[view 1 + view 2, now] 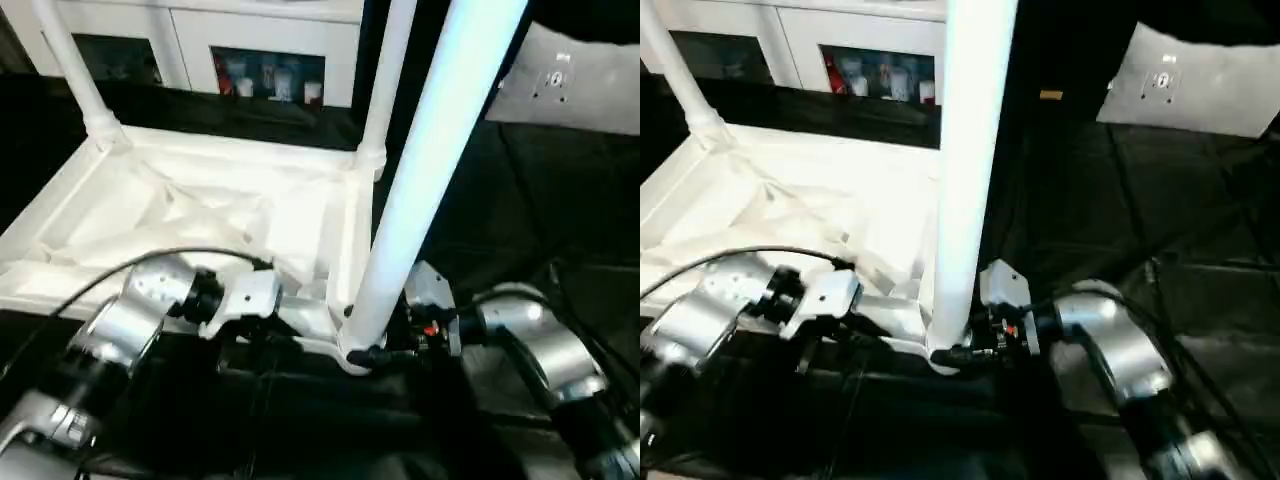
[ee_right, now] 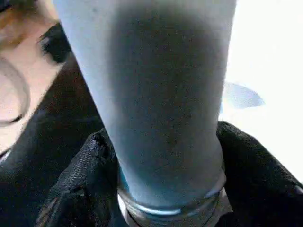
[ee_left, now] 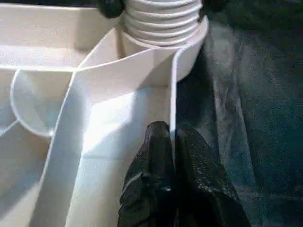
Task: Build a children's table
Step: Insert table leg to table base
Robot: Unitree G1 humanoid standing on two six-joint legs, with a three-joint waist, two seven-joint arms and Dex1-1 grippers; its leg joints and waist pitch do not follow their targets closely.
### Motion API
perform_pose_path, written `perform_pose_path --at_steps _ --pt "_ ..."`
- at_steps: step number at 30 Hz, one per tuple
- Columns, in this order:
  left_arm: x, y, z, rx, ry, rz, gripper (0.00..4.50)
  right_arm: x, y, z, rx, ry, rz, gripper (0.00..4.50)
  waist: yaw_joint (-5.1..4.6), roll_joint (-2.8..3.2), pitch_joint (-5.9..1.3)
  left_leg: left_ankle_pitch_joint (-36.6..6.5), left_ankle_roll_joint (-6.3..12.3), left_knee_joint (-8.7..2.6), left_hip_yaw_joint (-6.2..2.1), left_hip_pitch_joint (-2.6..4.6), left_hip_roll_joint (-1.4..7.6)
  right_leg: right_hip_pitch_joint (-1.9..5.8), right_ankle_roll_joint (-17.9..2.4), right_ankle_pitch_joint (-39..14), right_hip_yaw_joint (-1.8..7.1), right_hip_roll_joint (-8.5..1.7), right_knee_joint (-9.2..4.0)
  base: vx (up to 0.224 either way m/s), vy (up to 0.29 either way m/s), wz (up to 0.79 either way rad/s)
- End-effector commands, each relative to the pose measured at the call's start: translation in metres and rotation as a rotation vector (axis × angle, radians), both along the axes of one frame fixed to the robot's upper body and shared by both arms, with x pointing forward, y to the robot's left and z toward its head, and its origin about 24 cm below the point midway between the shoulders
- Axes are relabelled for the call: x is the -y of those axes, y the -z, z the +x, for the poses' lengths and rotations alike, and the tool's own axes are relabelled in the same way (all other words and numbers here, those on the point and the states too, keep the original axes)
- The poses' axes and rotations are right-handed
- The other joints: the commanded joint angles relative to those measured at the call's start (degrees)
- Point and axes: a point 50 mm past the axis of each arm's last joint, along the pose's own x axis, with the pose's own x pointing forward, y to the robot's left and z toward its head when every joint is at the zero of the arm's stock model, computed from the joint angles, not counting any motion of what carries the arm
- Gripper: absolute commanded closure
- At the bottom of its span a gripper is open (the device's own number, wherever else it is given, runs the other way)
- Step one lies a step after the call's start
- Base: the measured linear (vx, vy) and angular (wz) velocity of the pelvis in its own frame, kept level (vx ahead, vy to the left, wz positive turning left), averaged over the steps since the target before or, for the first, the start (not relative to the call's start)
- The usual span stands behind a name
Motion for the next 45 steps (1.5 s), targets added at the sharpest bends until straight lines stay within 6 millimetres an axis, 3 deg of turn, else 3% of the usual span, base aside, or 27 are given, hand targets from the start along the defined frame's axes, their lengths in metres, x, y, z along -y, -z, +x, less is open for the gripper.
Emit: perform_pose_path --at_steps 1,2,4,8,9,11,13,16,18,19,20,21,23,24,25,26,29,31,32,33,34,37,42,45 --pt "0.023 0.007 -0.003 -0.015 -0.138 -0.089 4.5 -0.016 0.016 -0.004 -0.09 0.192 0.022 1.75 -0.74 0.2 -2.11 -8.37 3.65 -4.92 -1.73 0.57 4.63 2.14 -16.18 -4.71 3.72 -5.95 -4.62 0.0 0.0 0.0" --pt "0.026 0.007 -0.003 -0.017 -0.175 -0.106 4.5 -0.02 0.018 -0.005 -0.1 0.23 0.027 1.75 -0.95 0.24 -1.81 -9.16 2.85 -5.2 -1.81 0.4 4.68 2.14 -15.59 -7.01 3.78 -5.96 -4.83 0.0 0.0 0.0" --pt "0.036 0.007 -0.002 -0.005 -0.25 -0.125 4.5 -0.03 0.023 -0.004 -0.118 0.336 0.042 1.75 -2.12 0.18 -1.36 -12.93 0.76 -5.61 -2.19 0.27 4.35 2.04 -12.81 -18.11 3.85 -6.15 -5.83 0.0 0.0 0.0" --pt "0.068 0.0 0.003 0.009 -0.442 -0.193 4.5 -0.05 0.028 0.006 -0.164 0.626 0.063 1.75 -3.4 0.15 -0.84 -12.83 0.22 -5.87 -2.33 0.23 4.02 1.34 -9.65 -23.13 4.29 -6.01 -6.57 0.0 0.0 0.0" --pt "0.068 0.0 0.003 0.009 -0.442 -0.193 4.5 -0.05 0.028 0.006 -0.164 0.626 0.063 1.75 -3.5 0.06 -0.71 -12.58 0.31 -5.93 -2.31 0.31 3.97 1.23 -9.37 -23.05 4.34 -5.97 -6.71 0.0 0.0 0.0" --pt "0.083 -0.003 0.008 0.042 -0.523 -0.204 4.5 -0.057 0.029 0.01 -0.182 0.743 0.063 1.75 -3.93 0.22 -0.98 -9.25 1.49 -5.9 -2.18 0.29 3.89 1.47 -9.99 -15.11 4.29 -5.56 -6.42 0.0 0.0 0.0" --pt "0.094 -0.007 0.009 0.056 -0.576 -0.216 4.5 -0.063 0.028 0.013 -0.176 0.803 0.042 1.75 -4.21 -0.02 -0.87 -8.28 2.74 -5.76 -2.01 0.21 3.66 1.5 -10.12 -13.14 4.49 -5.54 -6.41 0.0 0.0 0.0" --pt "0.105 -0.013 0.007 0.066 -0.594 -0.224 4.5 -0.066 0.024 0.017 -0.17 0.892 0.039 1.75 -4.2 0.34 -0.93 -6.21 3.81 -5.54 -1.93 0.21 3.57 1.48 -10.18 -10.44 4.5 -5.57 -6.32 0.0 0.0 0.0" --pt "0.109 -0.015 0.005 0.072 -0.568 -0.231 4.5 -0.066 0.018 0.021 -0.144 0.914 0.057 1.75 -4.24 0.29 -1.31 -2.2 5.08 -5.22 -1.92 0.02 3.41 1.93 -10.67 -3.26 4.31 -5.43 -5.65 0.0 0.0 0.0" --pt "0.108 -0.016 0.005 0.072 -0.559 -0.223 4.5 -0.066 0.016 0.021 -0.133 0.917 0.061 1.75 -4.26 0.34 -1.33 -1.43 5.58 -5.19 -1.9 -0.03 3.39 1.97 -10.93 -1.22 4.23 -5.31 -5.49 0.0 0.0 0.0" --pt "0.105 -0.016 0.005 0.073 -0.548 -0.214 4.5 -0.064 0.014 0.021 -0.118 0.912 0.07 1.19 -4.33 0.35 -1.3 -0.29 7.04 -4.98 -1.78 -0.14 3.24 2.14 -11.4 3.21 4.14 -5.31 -5.22 0.0 0.0 0.0" --pt "0.103 -0.016 0.005 0.074 -0.543 -0.21 4.5 -0.063 0.013 0.022 -0.112 0.909 0.075 1.19 -4.31 0.49 -1.54 -0.03 7.36 -4.91 -1.8 -0.08 3.28 2.3 -11.56 3.92 4.07 -5.35 -5.13 0.0 0.0 0.0" --pt "0.092 -0.014 0.004 0.072 -0.512 -0.177 4.5 -0.053 0.008 0.022 -0.07 0.887 0.089 0.97 -4.39 0.67 -1.38 -0.79 7.93 -4.99 -1.83 -0.13 3.44 2.3 -12.13 3.38 3.93 -5.41 -5.2 0.0 0.0 0.0" --pt "0.09 -0.013 0.004 0.071 -0.505 -0.17 4.5 -0.051 0.008 0.022 -0.063 0.881 0.091 0.84 -4.35 0.23 -1.14 -1.54 7.99 -5.08 -1.8 -0.08 3.42 2.2 -12.0 2.18 3.89 -5.41 -5.47 0.0 0.0 0.0" --pt "0.09 -0.013 0.004 0.071 -0.505 -0.17 4.5 -0.051 0.008 0.022 -0.063 0.881 0.091 0.7 -4.35 0.56 -1.03 -2.59 7.58 -5.18 -1.82 -0.08 3.55 2.22 -12.14 0.15 3.95 -5.45 -5.45 0.0 0.0 0.0" --pt "0.079 -0.009 0.003 0.063 -0.469 -0.144 4.5 -0.04 0.004 0.021 -0.04 0.852 0.105 0.63 -4.44 0.02 -1.38 -3.21 7.17 -5.09 -1.74 0.17 3.74 2.32 -12.31 -1.03 3.96 -5.42 -5.61 0.0 0.0 0.0" --pt "0.068 -0.008 0.002 0.052 -0.432 -0.129 4.5 -0.027 -0.002 0.02 -0.028 0.831 0.12 0.59 -4.28 0.28 -1.32 -1.12 7.86 -4.96 -1.78 0.01 3.69 2.47 -12.68 1.7 4.05 -5.42 -5.15 0.0 0.0 0.0" --pt "0.054 -0.005 0.0 0.07 -0.353 -0.088 4.5 -0.013 -0.01 0.015 0.026 0.726 0.111 0.31 -4.46 -0.06 -1.8 2.05 9.1 -4.55 -1.72 -0.18 3.54 2.82 -12.98 6.64 4.07 -5.34 -4.47 0.0 0.0 0.0" --pt "0.044 -0.003 -0.001 0.069 -0.305 -0.064 4.5 -0.004 -0.018 0.011 0.07 0.601 0.101 0.31 -4.24 -0.09 -2.41 4.87 10.86 -3.84 -1.66 -0.15 3.29 3.21 -13.22 13.42 4.04 -5.12 -3.62 0.0 0.0 0.0" --pt "0.044 -0.003 -0.001 0.069 -0.305 -0.064 4.5 -0.004 -0.018 0.011 0.07 0.601 0.101 0.22 -4.24 -0.09 -2.41 4.87 10.86 -3.84 -1.66 -0.15 3.29 3.21 -13.22 13.42 4.04 -5.12 -3.62 0.0 0.0 0.0" --pt "0.038 -0.003 -0.001 0.071 -0.264 -0.055 4.5 0.002 -0.022 0.008 0.092 0.5 0.082 0.17 -4.27 0.05 -2.52 6.82 12.78 -3.45 -1.61 -0.23 3.32 2.84 -14.28 19.29 3.78 -4.97 -3.02 0.0 0.0 0.0" --pt "0.026 -0.002 -0.001 0.063 -0.179 -0.018 4.5 0.018 -0.026 0.007 0.107 0.347 0.049 0.06 -4.1 0.09 -2.48 4.07 13.72 -3.42 -1.63 -0.29 3.53 2.83 -15.34 17.08 3.65 -5.21 -3.09 0.0 0.0 0.0" --pt "0.019 -0.006 -0.004 0.003 0.016 -0.03 4.5 0.033 -0.034 0.014 0.109 0.151 -0.007 0.06 -3.74 0.17 -2.52 3.81 13.48 -3.29 -1.65 -0.08 3.99 2.47 -17.55 11.45 3.54 -5.35 -3.07 0.0 0.0 0.0" --pt "0.017 -0.006 -0.004 -0.008 0.073 -0.019 4.5 0.034 -0.035 0.017 0.121 0.101 -0.038 0.06 -2.84 0.11 -2.37 1.98 12.74 -3.08 -1.36 0.18 4.06 1.94 -17.85 7.29 3.68 -5.49 -3.28 0.0 0.0 0.0"
